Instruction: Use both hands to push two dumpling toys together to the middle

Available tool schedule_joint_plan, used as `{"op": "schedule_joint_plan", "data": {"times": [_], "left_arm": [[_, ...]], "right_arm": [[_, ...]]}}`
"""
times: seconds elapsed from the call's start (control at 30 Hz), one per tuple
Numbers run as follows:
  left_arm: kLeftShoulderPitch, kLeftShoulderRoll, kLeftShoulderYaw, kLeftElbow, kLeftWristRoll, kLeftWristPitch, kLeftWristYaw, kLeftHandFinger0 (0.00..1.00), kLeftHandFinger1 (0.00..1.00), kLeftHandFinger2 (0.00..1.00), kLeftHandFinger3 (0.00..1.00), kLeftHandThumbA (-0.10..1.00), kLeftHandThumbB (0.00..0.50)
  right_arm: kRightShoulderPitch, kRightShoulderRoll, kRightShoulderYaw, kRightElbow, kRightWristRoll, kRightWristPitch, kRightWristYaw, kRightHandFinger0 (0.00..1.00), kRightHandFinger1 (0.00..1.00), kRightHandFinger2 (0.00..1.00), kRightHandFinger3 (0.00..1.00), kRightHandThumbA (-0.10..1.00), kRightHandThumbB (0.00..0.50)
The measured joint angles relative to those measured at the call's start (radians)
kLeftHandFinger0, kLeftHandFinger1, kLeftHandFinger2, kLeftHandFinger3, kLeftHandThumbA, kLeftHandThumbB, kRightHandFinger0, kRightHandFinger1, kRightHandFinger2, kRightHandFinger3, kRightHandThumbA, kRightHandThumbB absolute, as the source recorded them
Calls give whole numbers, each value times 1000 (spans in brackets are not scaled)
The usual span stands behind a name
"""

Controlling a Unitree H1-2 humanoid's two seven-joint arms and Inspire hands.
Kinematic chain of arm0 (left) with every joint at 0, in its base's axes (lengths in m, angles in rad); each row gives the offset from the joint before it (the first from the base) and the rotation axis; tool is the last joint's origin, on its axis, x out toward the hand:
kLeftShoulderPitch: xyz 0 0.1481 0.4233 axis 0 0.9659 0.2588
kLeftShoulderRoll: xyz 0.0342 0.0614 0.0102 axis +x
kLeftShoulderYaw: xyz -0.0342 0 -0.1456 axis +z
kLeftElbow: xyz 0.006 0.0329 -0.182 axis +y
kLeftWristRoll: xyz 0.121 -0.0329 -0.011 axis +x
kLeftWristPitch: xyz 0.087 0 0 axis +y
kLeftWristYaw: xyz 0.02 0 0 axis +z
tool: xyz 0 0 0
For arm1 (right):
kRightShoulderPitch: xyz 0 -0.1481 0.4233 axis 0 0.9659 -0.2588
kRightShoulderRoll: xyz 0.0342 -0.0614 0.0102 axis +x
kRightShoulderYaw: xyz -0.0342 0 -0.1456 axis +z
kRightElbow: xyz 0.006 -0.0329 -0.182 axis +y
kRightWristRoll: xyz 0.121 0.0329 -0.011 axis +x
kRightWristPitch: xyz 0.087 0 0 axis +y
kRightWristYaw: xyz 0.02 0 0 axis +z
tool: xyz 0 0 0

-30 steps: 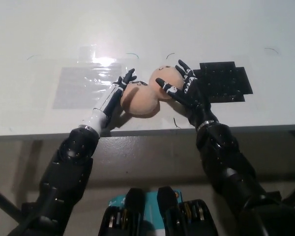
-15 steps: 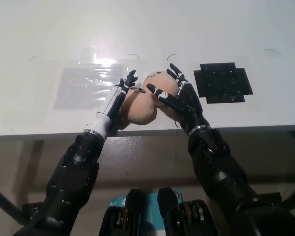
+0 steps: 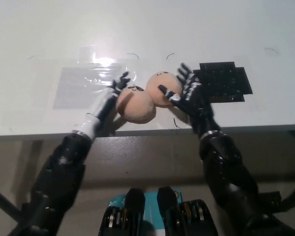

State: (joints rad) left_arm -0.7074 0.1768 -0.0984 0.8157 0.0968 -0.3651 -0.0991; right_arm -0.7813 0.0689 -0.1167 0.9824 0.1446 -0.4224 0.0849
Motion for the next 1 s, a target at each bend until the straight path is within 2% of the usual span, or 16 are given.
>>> {"op": "schedule_joint_plan", "data": {"times": [0.1,0.23,0.3,0.37,0.47,0.53,0.6,0.63,0.67,0.7,0.73,0.8,0.87,0.93,1.0], "left_arm": [[6,41,5,-32,0,17,-6,1000,1000,1000,1000,1000,282],[5,84,13,-46,-1,24,-16,1000,1000,1000,1000,1000,324],[3,97,19,-49,0,28,-17,1000,1000,1000,1000,1000,327],[6,109,25,-72,1,36,-18,1000,1000,1000,1000,1000,368],[24,120,42,-144,-3,59,-24,1000,1000,1000,1000,1000,390],[46,121,51,-210,-9,71,-27,1000,1000,1000,1000,1000,362],[85,121,59,-294,-20,76,-33,1000,1000,1000,1000,1000,344],[114,121,62,-352,-30,81,-39,1000,1000,1000,1000,1000,363],[139,121,63,-393,-36,85,-42,1000,1000,1000,1000,1000,323],[168,120,65,-438,-45,87,-44,1000,1000,1000,1000,1000,322],[203,118,65,-481,-54,89,-45,1000,1000,1000,1000,1000,341],[264,113,65,-563,-68,94,-48,1000,1000,1000,1000,1000,346],[346,103,64,-648,-82,99,-51,1000,1000,1000,1000,1000,383],[411,94,62,-720,-94,105,-53,1000,1000,1000,1000,1000,423],[498,83,57,-808,-107,109,-56,1000,1000,1000,1000,1000,422]], "right_arm": [[31,-17,1,-92,-8,16,-13,1000,1000,1000,1000,1000,215],[72,-28,6,-230,-21,57,-28,1000,1000,1000,1000,1000,169],[90,-31,12,-278,-27,72,-31,1000,1000,1000,1000,1000,176],[108,-32,21,-315,-34,81,-32,1000,1000,1000,1000,1000,163],[143,-32,34,-367,-43,99,-32,1000,1000,1000,1000,1000,211],[166,-32,39,-404,-46,108,-32,1000,1000,1000,1000,1000,220],[195,-32,43,-449,-46,116,-30,1000,1000,1000,1000,1000,206],[216,-32,46,-475,-46,120,-29,1000,1000,1000,1000,1000,221],[234,-32,49,-505,-46,122,-28,1000,1000,1000,1000,1000,205],[256,-33,52,-536,-46,126,-28,1000,1000,1000,1000,1000,191],[282,-33,56,-571,-46,131,-28,1000,1000,1000,1000,1000,205],[334,-33,63,-638,-47,140,-28,1000,1000,1000,1000,1000,220],[397,-35,74,-712,-48,149,-28,1000,1000,1000,1000,1000,272],[451,-37,84,-772,-49,156,-27,1000,1000,1000,1000,1000,279],[533,-42,96,-861,-52,162,-26,1000,1000,1000,1000,1000,272]]}}
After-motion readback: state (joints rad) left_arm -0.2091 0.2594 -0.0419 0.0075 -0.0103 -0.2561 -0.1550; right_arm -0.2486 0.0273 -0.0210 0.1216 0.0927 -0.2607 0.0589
